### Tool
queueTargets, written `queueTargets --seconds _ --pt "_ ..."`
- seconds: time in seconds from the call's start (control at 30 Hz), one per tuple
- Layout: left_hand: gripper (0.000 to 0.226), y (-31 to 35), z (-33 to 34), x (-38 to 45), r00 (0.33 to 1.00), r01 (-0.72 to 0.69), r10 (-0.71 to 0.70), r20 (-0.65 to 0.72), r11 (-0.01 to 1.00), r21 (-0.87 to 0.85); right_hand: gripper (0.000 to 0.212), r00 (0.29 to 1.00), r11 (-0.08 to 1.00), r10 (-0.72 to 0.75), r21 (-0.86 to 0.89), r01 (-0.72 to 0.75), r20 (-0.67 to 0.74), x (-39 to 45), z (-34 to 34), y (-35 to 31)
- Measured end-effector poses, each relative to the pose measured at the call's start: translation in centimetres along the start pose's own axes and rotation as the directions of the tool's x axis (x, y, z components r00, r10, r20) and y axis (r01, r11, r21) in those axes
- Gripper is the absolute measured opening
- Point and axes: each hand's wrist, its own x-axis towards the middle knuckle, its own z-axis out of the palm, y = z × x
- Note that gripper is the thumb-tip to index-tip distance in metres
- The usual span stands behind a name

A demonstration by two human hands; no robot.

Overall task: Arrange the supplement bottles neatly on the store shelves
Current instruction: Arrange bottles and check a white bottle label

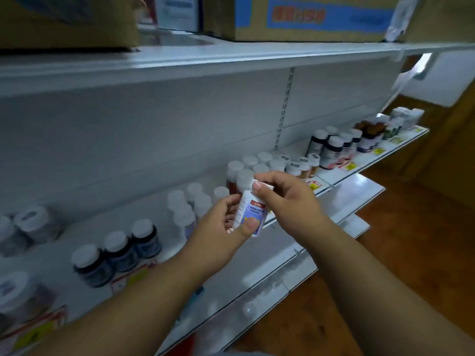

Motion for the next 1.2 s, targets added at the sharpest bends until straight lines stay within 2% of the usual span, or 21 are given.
queueTargets --seconds 0.1,0.2,0.3,0.4,0.5,0.6,0.67,0.8,0.87,0.93,1.0,1.07,1.13,1.2 --pt "0.068 1.1 5.9 1.5 0.999 -0.021 0.021 0.039 1.000 -0.003 0.010 1.000 0.999 0.013 -0.040 -0.013 -0.012 -0.2 -6.0 1.5" --pt "0.054 1.6 9.6 2.5 0.999 -0.012 0.013 0.030 1.000 -0.015 0.012 1.000 0.998 0.000 -0.057 -0.001 -0.015 -0.1 -9.7 2.4" --pt "0.042 2.0 11.5 2.9 1.000 -0.009 0.009 0.006 1.000 0.008 0.016 1.000 0.998 -0.002 -0.056 0.003 0.010 0.5 -11.3 3.1" --pt "0.053 1.6 11.3 3.2 0.999 0.006 -0.005 -0.037 1.000 0.026 0.026 1.000 0.999 0.002 -0.035 -0.001 0.031 1.4 -10.9 3.4" --pt "0.066 0.7 9.7 3.1 0.992 0.025 -0.013 -0.129 0.995 0.092 0.027 0.996 1.000 0.000 -0.006 0.001 0.084 2.5 -9.3 3.8" --pt "0.051 -0.6 7.6 2.7 0.972 -0.006 0.042 -0.232 0.988 0.157 0.012 0.989 1.000 -0.025 0.005 0.024 0.145 4.3 -7.2 3.7" --pt "0.043 -1.7 5.9 2.6 0.931 -0.018 0.088 -0.354 0.980 0.196 0.011 0.988 1.000 -0.014 0.025 0.010 0.156 5.9 -5.7 3.4" --pt "0.051 -2.9 2.4 2.9 0.821 0.047 0.190 -0.539 0.918 0.395 0.014 0.981 0.995 -0.059 -0.067 0.072 0.186 9.1 -3.0 2.3" --pt "0.049 -2.8 0.9 3.4 0.829 0.120 0.212 -0.518 0.837 0.535 0.016 0.976 0.980 -0.110 -0.145 0.138 0.188 10.9 -1.5 1.7" --pt "0.051 -2.8 -0.3 4.0 0.867 0.227 0.198 -0.457 0.660 0.716 0.017 0.969 0.972 -0.137 -0.158 0.171 0.207 12.6 0.2 1.5" --pt "0.062 -3.0 -0.9 4.8 0.889 0.291 0.179 -0.423 0.492 0.820 0.018 0.952 0.951 -0.151 -0.223 0.214 0.267 14.5 1.9 1.7" --pt "0.077 -3.2 -0.9 6.1 0.901 0.322 0.162 -0.403 0.376 0.869 0.020 0.913 0.902 -0.180 -0.308 0.301 0.367 16.4 3.4 2.2" --pt "0.092 -3.4 -1.1 7.5 0.918 0.375 0.018 -0.397 0.289 0.881 0.018 0.851 0.844 -0.198 -0.357 0.401 0.486 17.8 4.7 3.0" --pt "0.098 -4.0 -1.5 8.5 0.909 0.412 -0.161 -0.383 0.225 0.883 0.015 0.799 0.791 -0.153 -0.412 0.452 0.582 18.8 5.8 4.1"
